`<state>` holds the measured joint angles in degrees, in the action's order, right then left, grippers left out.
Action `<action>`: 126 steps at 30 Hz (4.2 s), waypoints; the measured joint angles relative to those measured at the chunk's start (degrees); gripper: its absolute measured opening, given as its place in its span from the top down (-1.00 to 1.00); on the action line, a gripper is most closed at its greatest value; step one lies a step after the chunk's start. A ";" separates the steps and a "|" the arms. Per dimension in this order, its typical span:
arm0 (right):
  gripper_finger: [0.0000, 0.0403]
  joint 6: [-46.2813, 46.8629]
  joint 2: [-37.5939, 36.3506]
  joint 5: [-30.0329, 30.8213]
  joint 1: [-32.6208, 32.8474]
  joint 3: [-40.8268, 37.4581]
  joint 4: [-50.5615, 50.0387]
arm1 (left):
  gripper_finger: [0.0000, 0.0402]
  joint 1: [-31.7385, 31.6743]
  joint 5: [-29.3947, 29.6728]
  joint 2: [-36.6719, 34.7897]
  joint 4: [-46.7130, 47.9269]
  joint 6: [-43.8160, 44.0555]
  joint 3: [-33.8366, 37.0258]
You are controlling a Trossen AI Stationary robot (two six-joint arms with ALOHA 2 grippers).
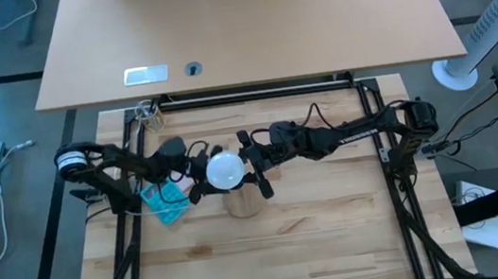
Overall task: Screw lightbulb
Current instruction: Insert the lightbulb into the lamp
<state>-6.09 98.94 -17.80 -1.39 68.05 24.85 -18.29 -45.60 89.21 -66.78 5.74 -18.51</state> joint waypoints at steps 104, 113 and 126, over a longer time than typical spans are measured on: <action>0.31 -3.44 -0.09 14.40 -1.57 3.67 6.69 | 0.33 7.03 28.43 -12.85 1.25 -1.38 -0.58; 0.28 -2.30 -0.42 13.10 -1.64 3.67 8.45 | 0.33 7.14 28.34 -12.72 -1.44 -1.79 -0.19; 0.28 -1.00 -1.07 7.18 -1.71 3.76 12.69 | 0.33 10.43 28.14 -12.74 -1.96 0.44 -0.23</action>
<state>-7.09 97.86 -10.62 -3.10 71.81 37.55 -7.86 -17.46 76.47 -68.74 6.18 -18.74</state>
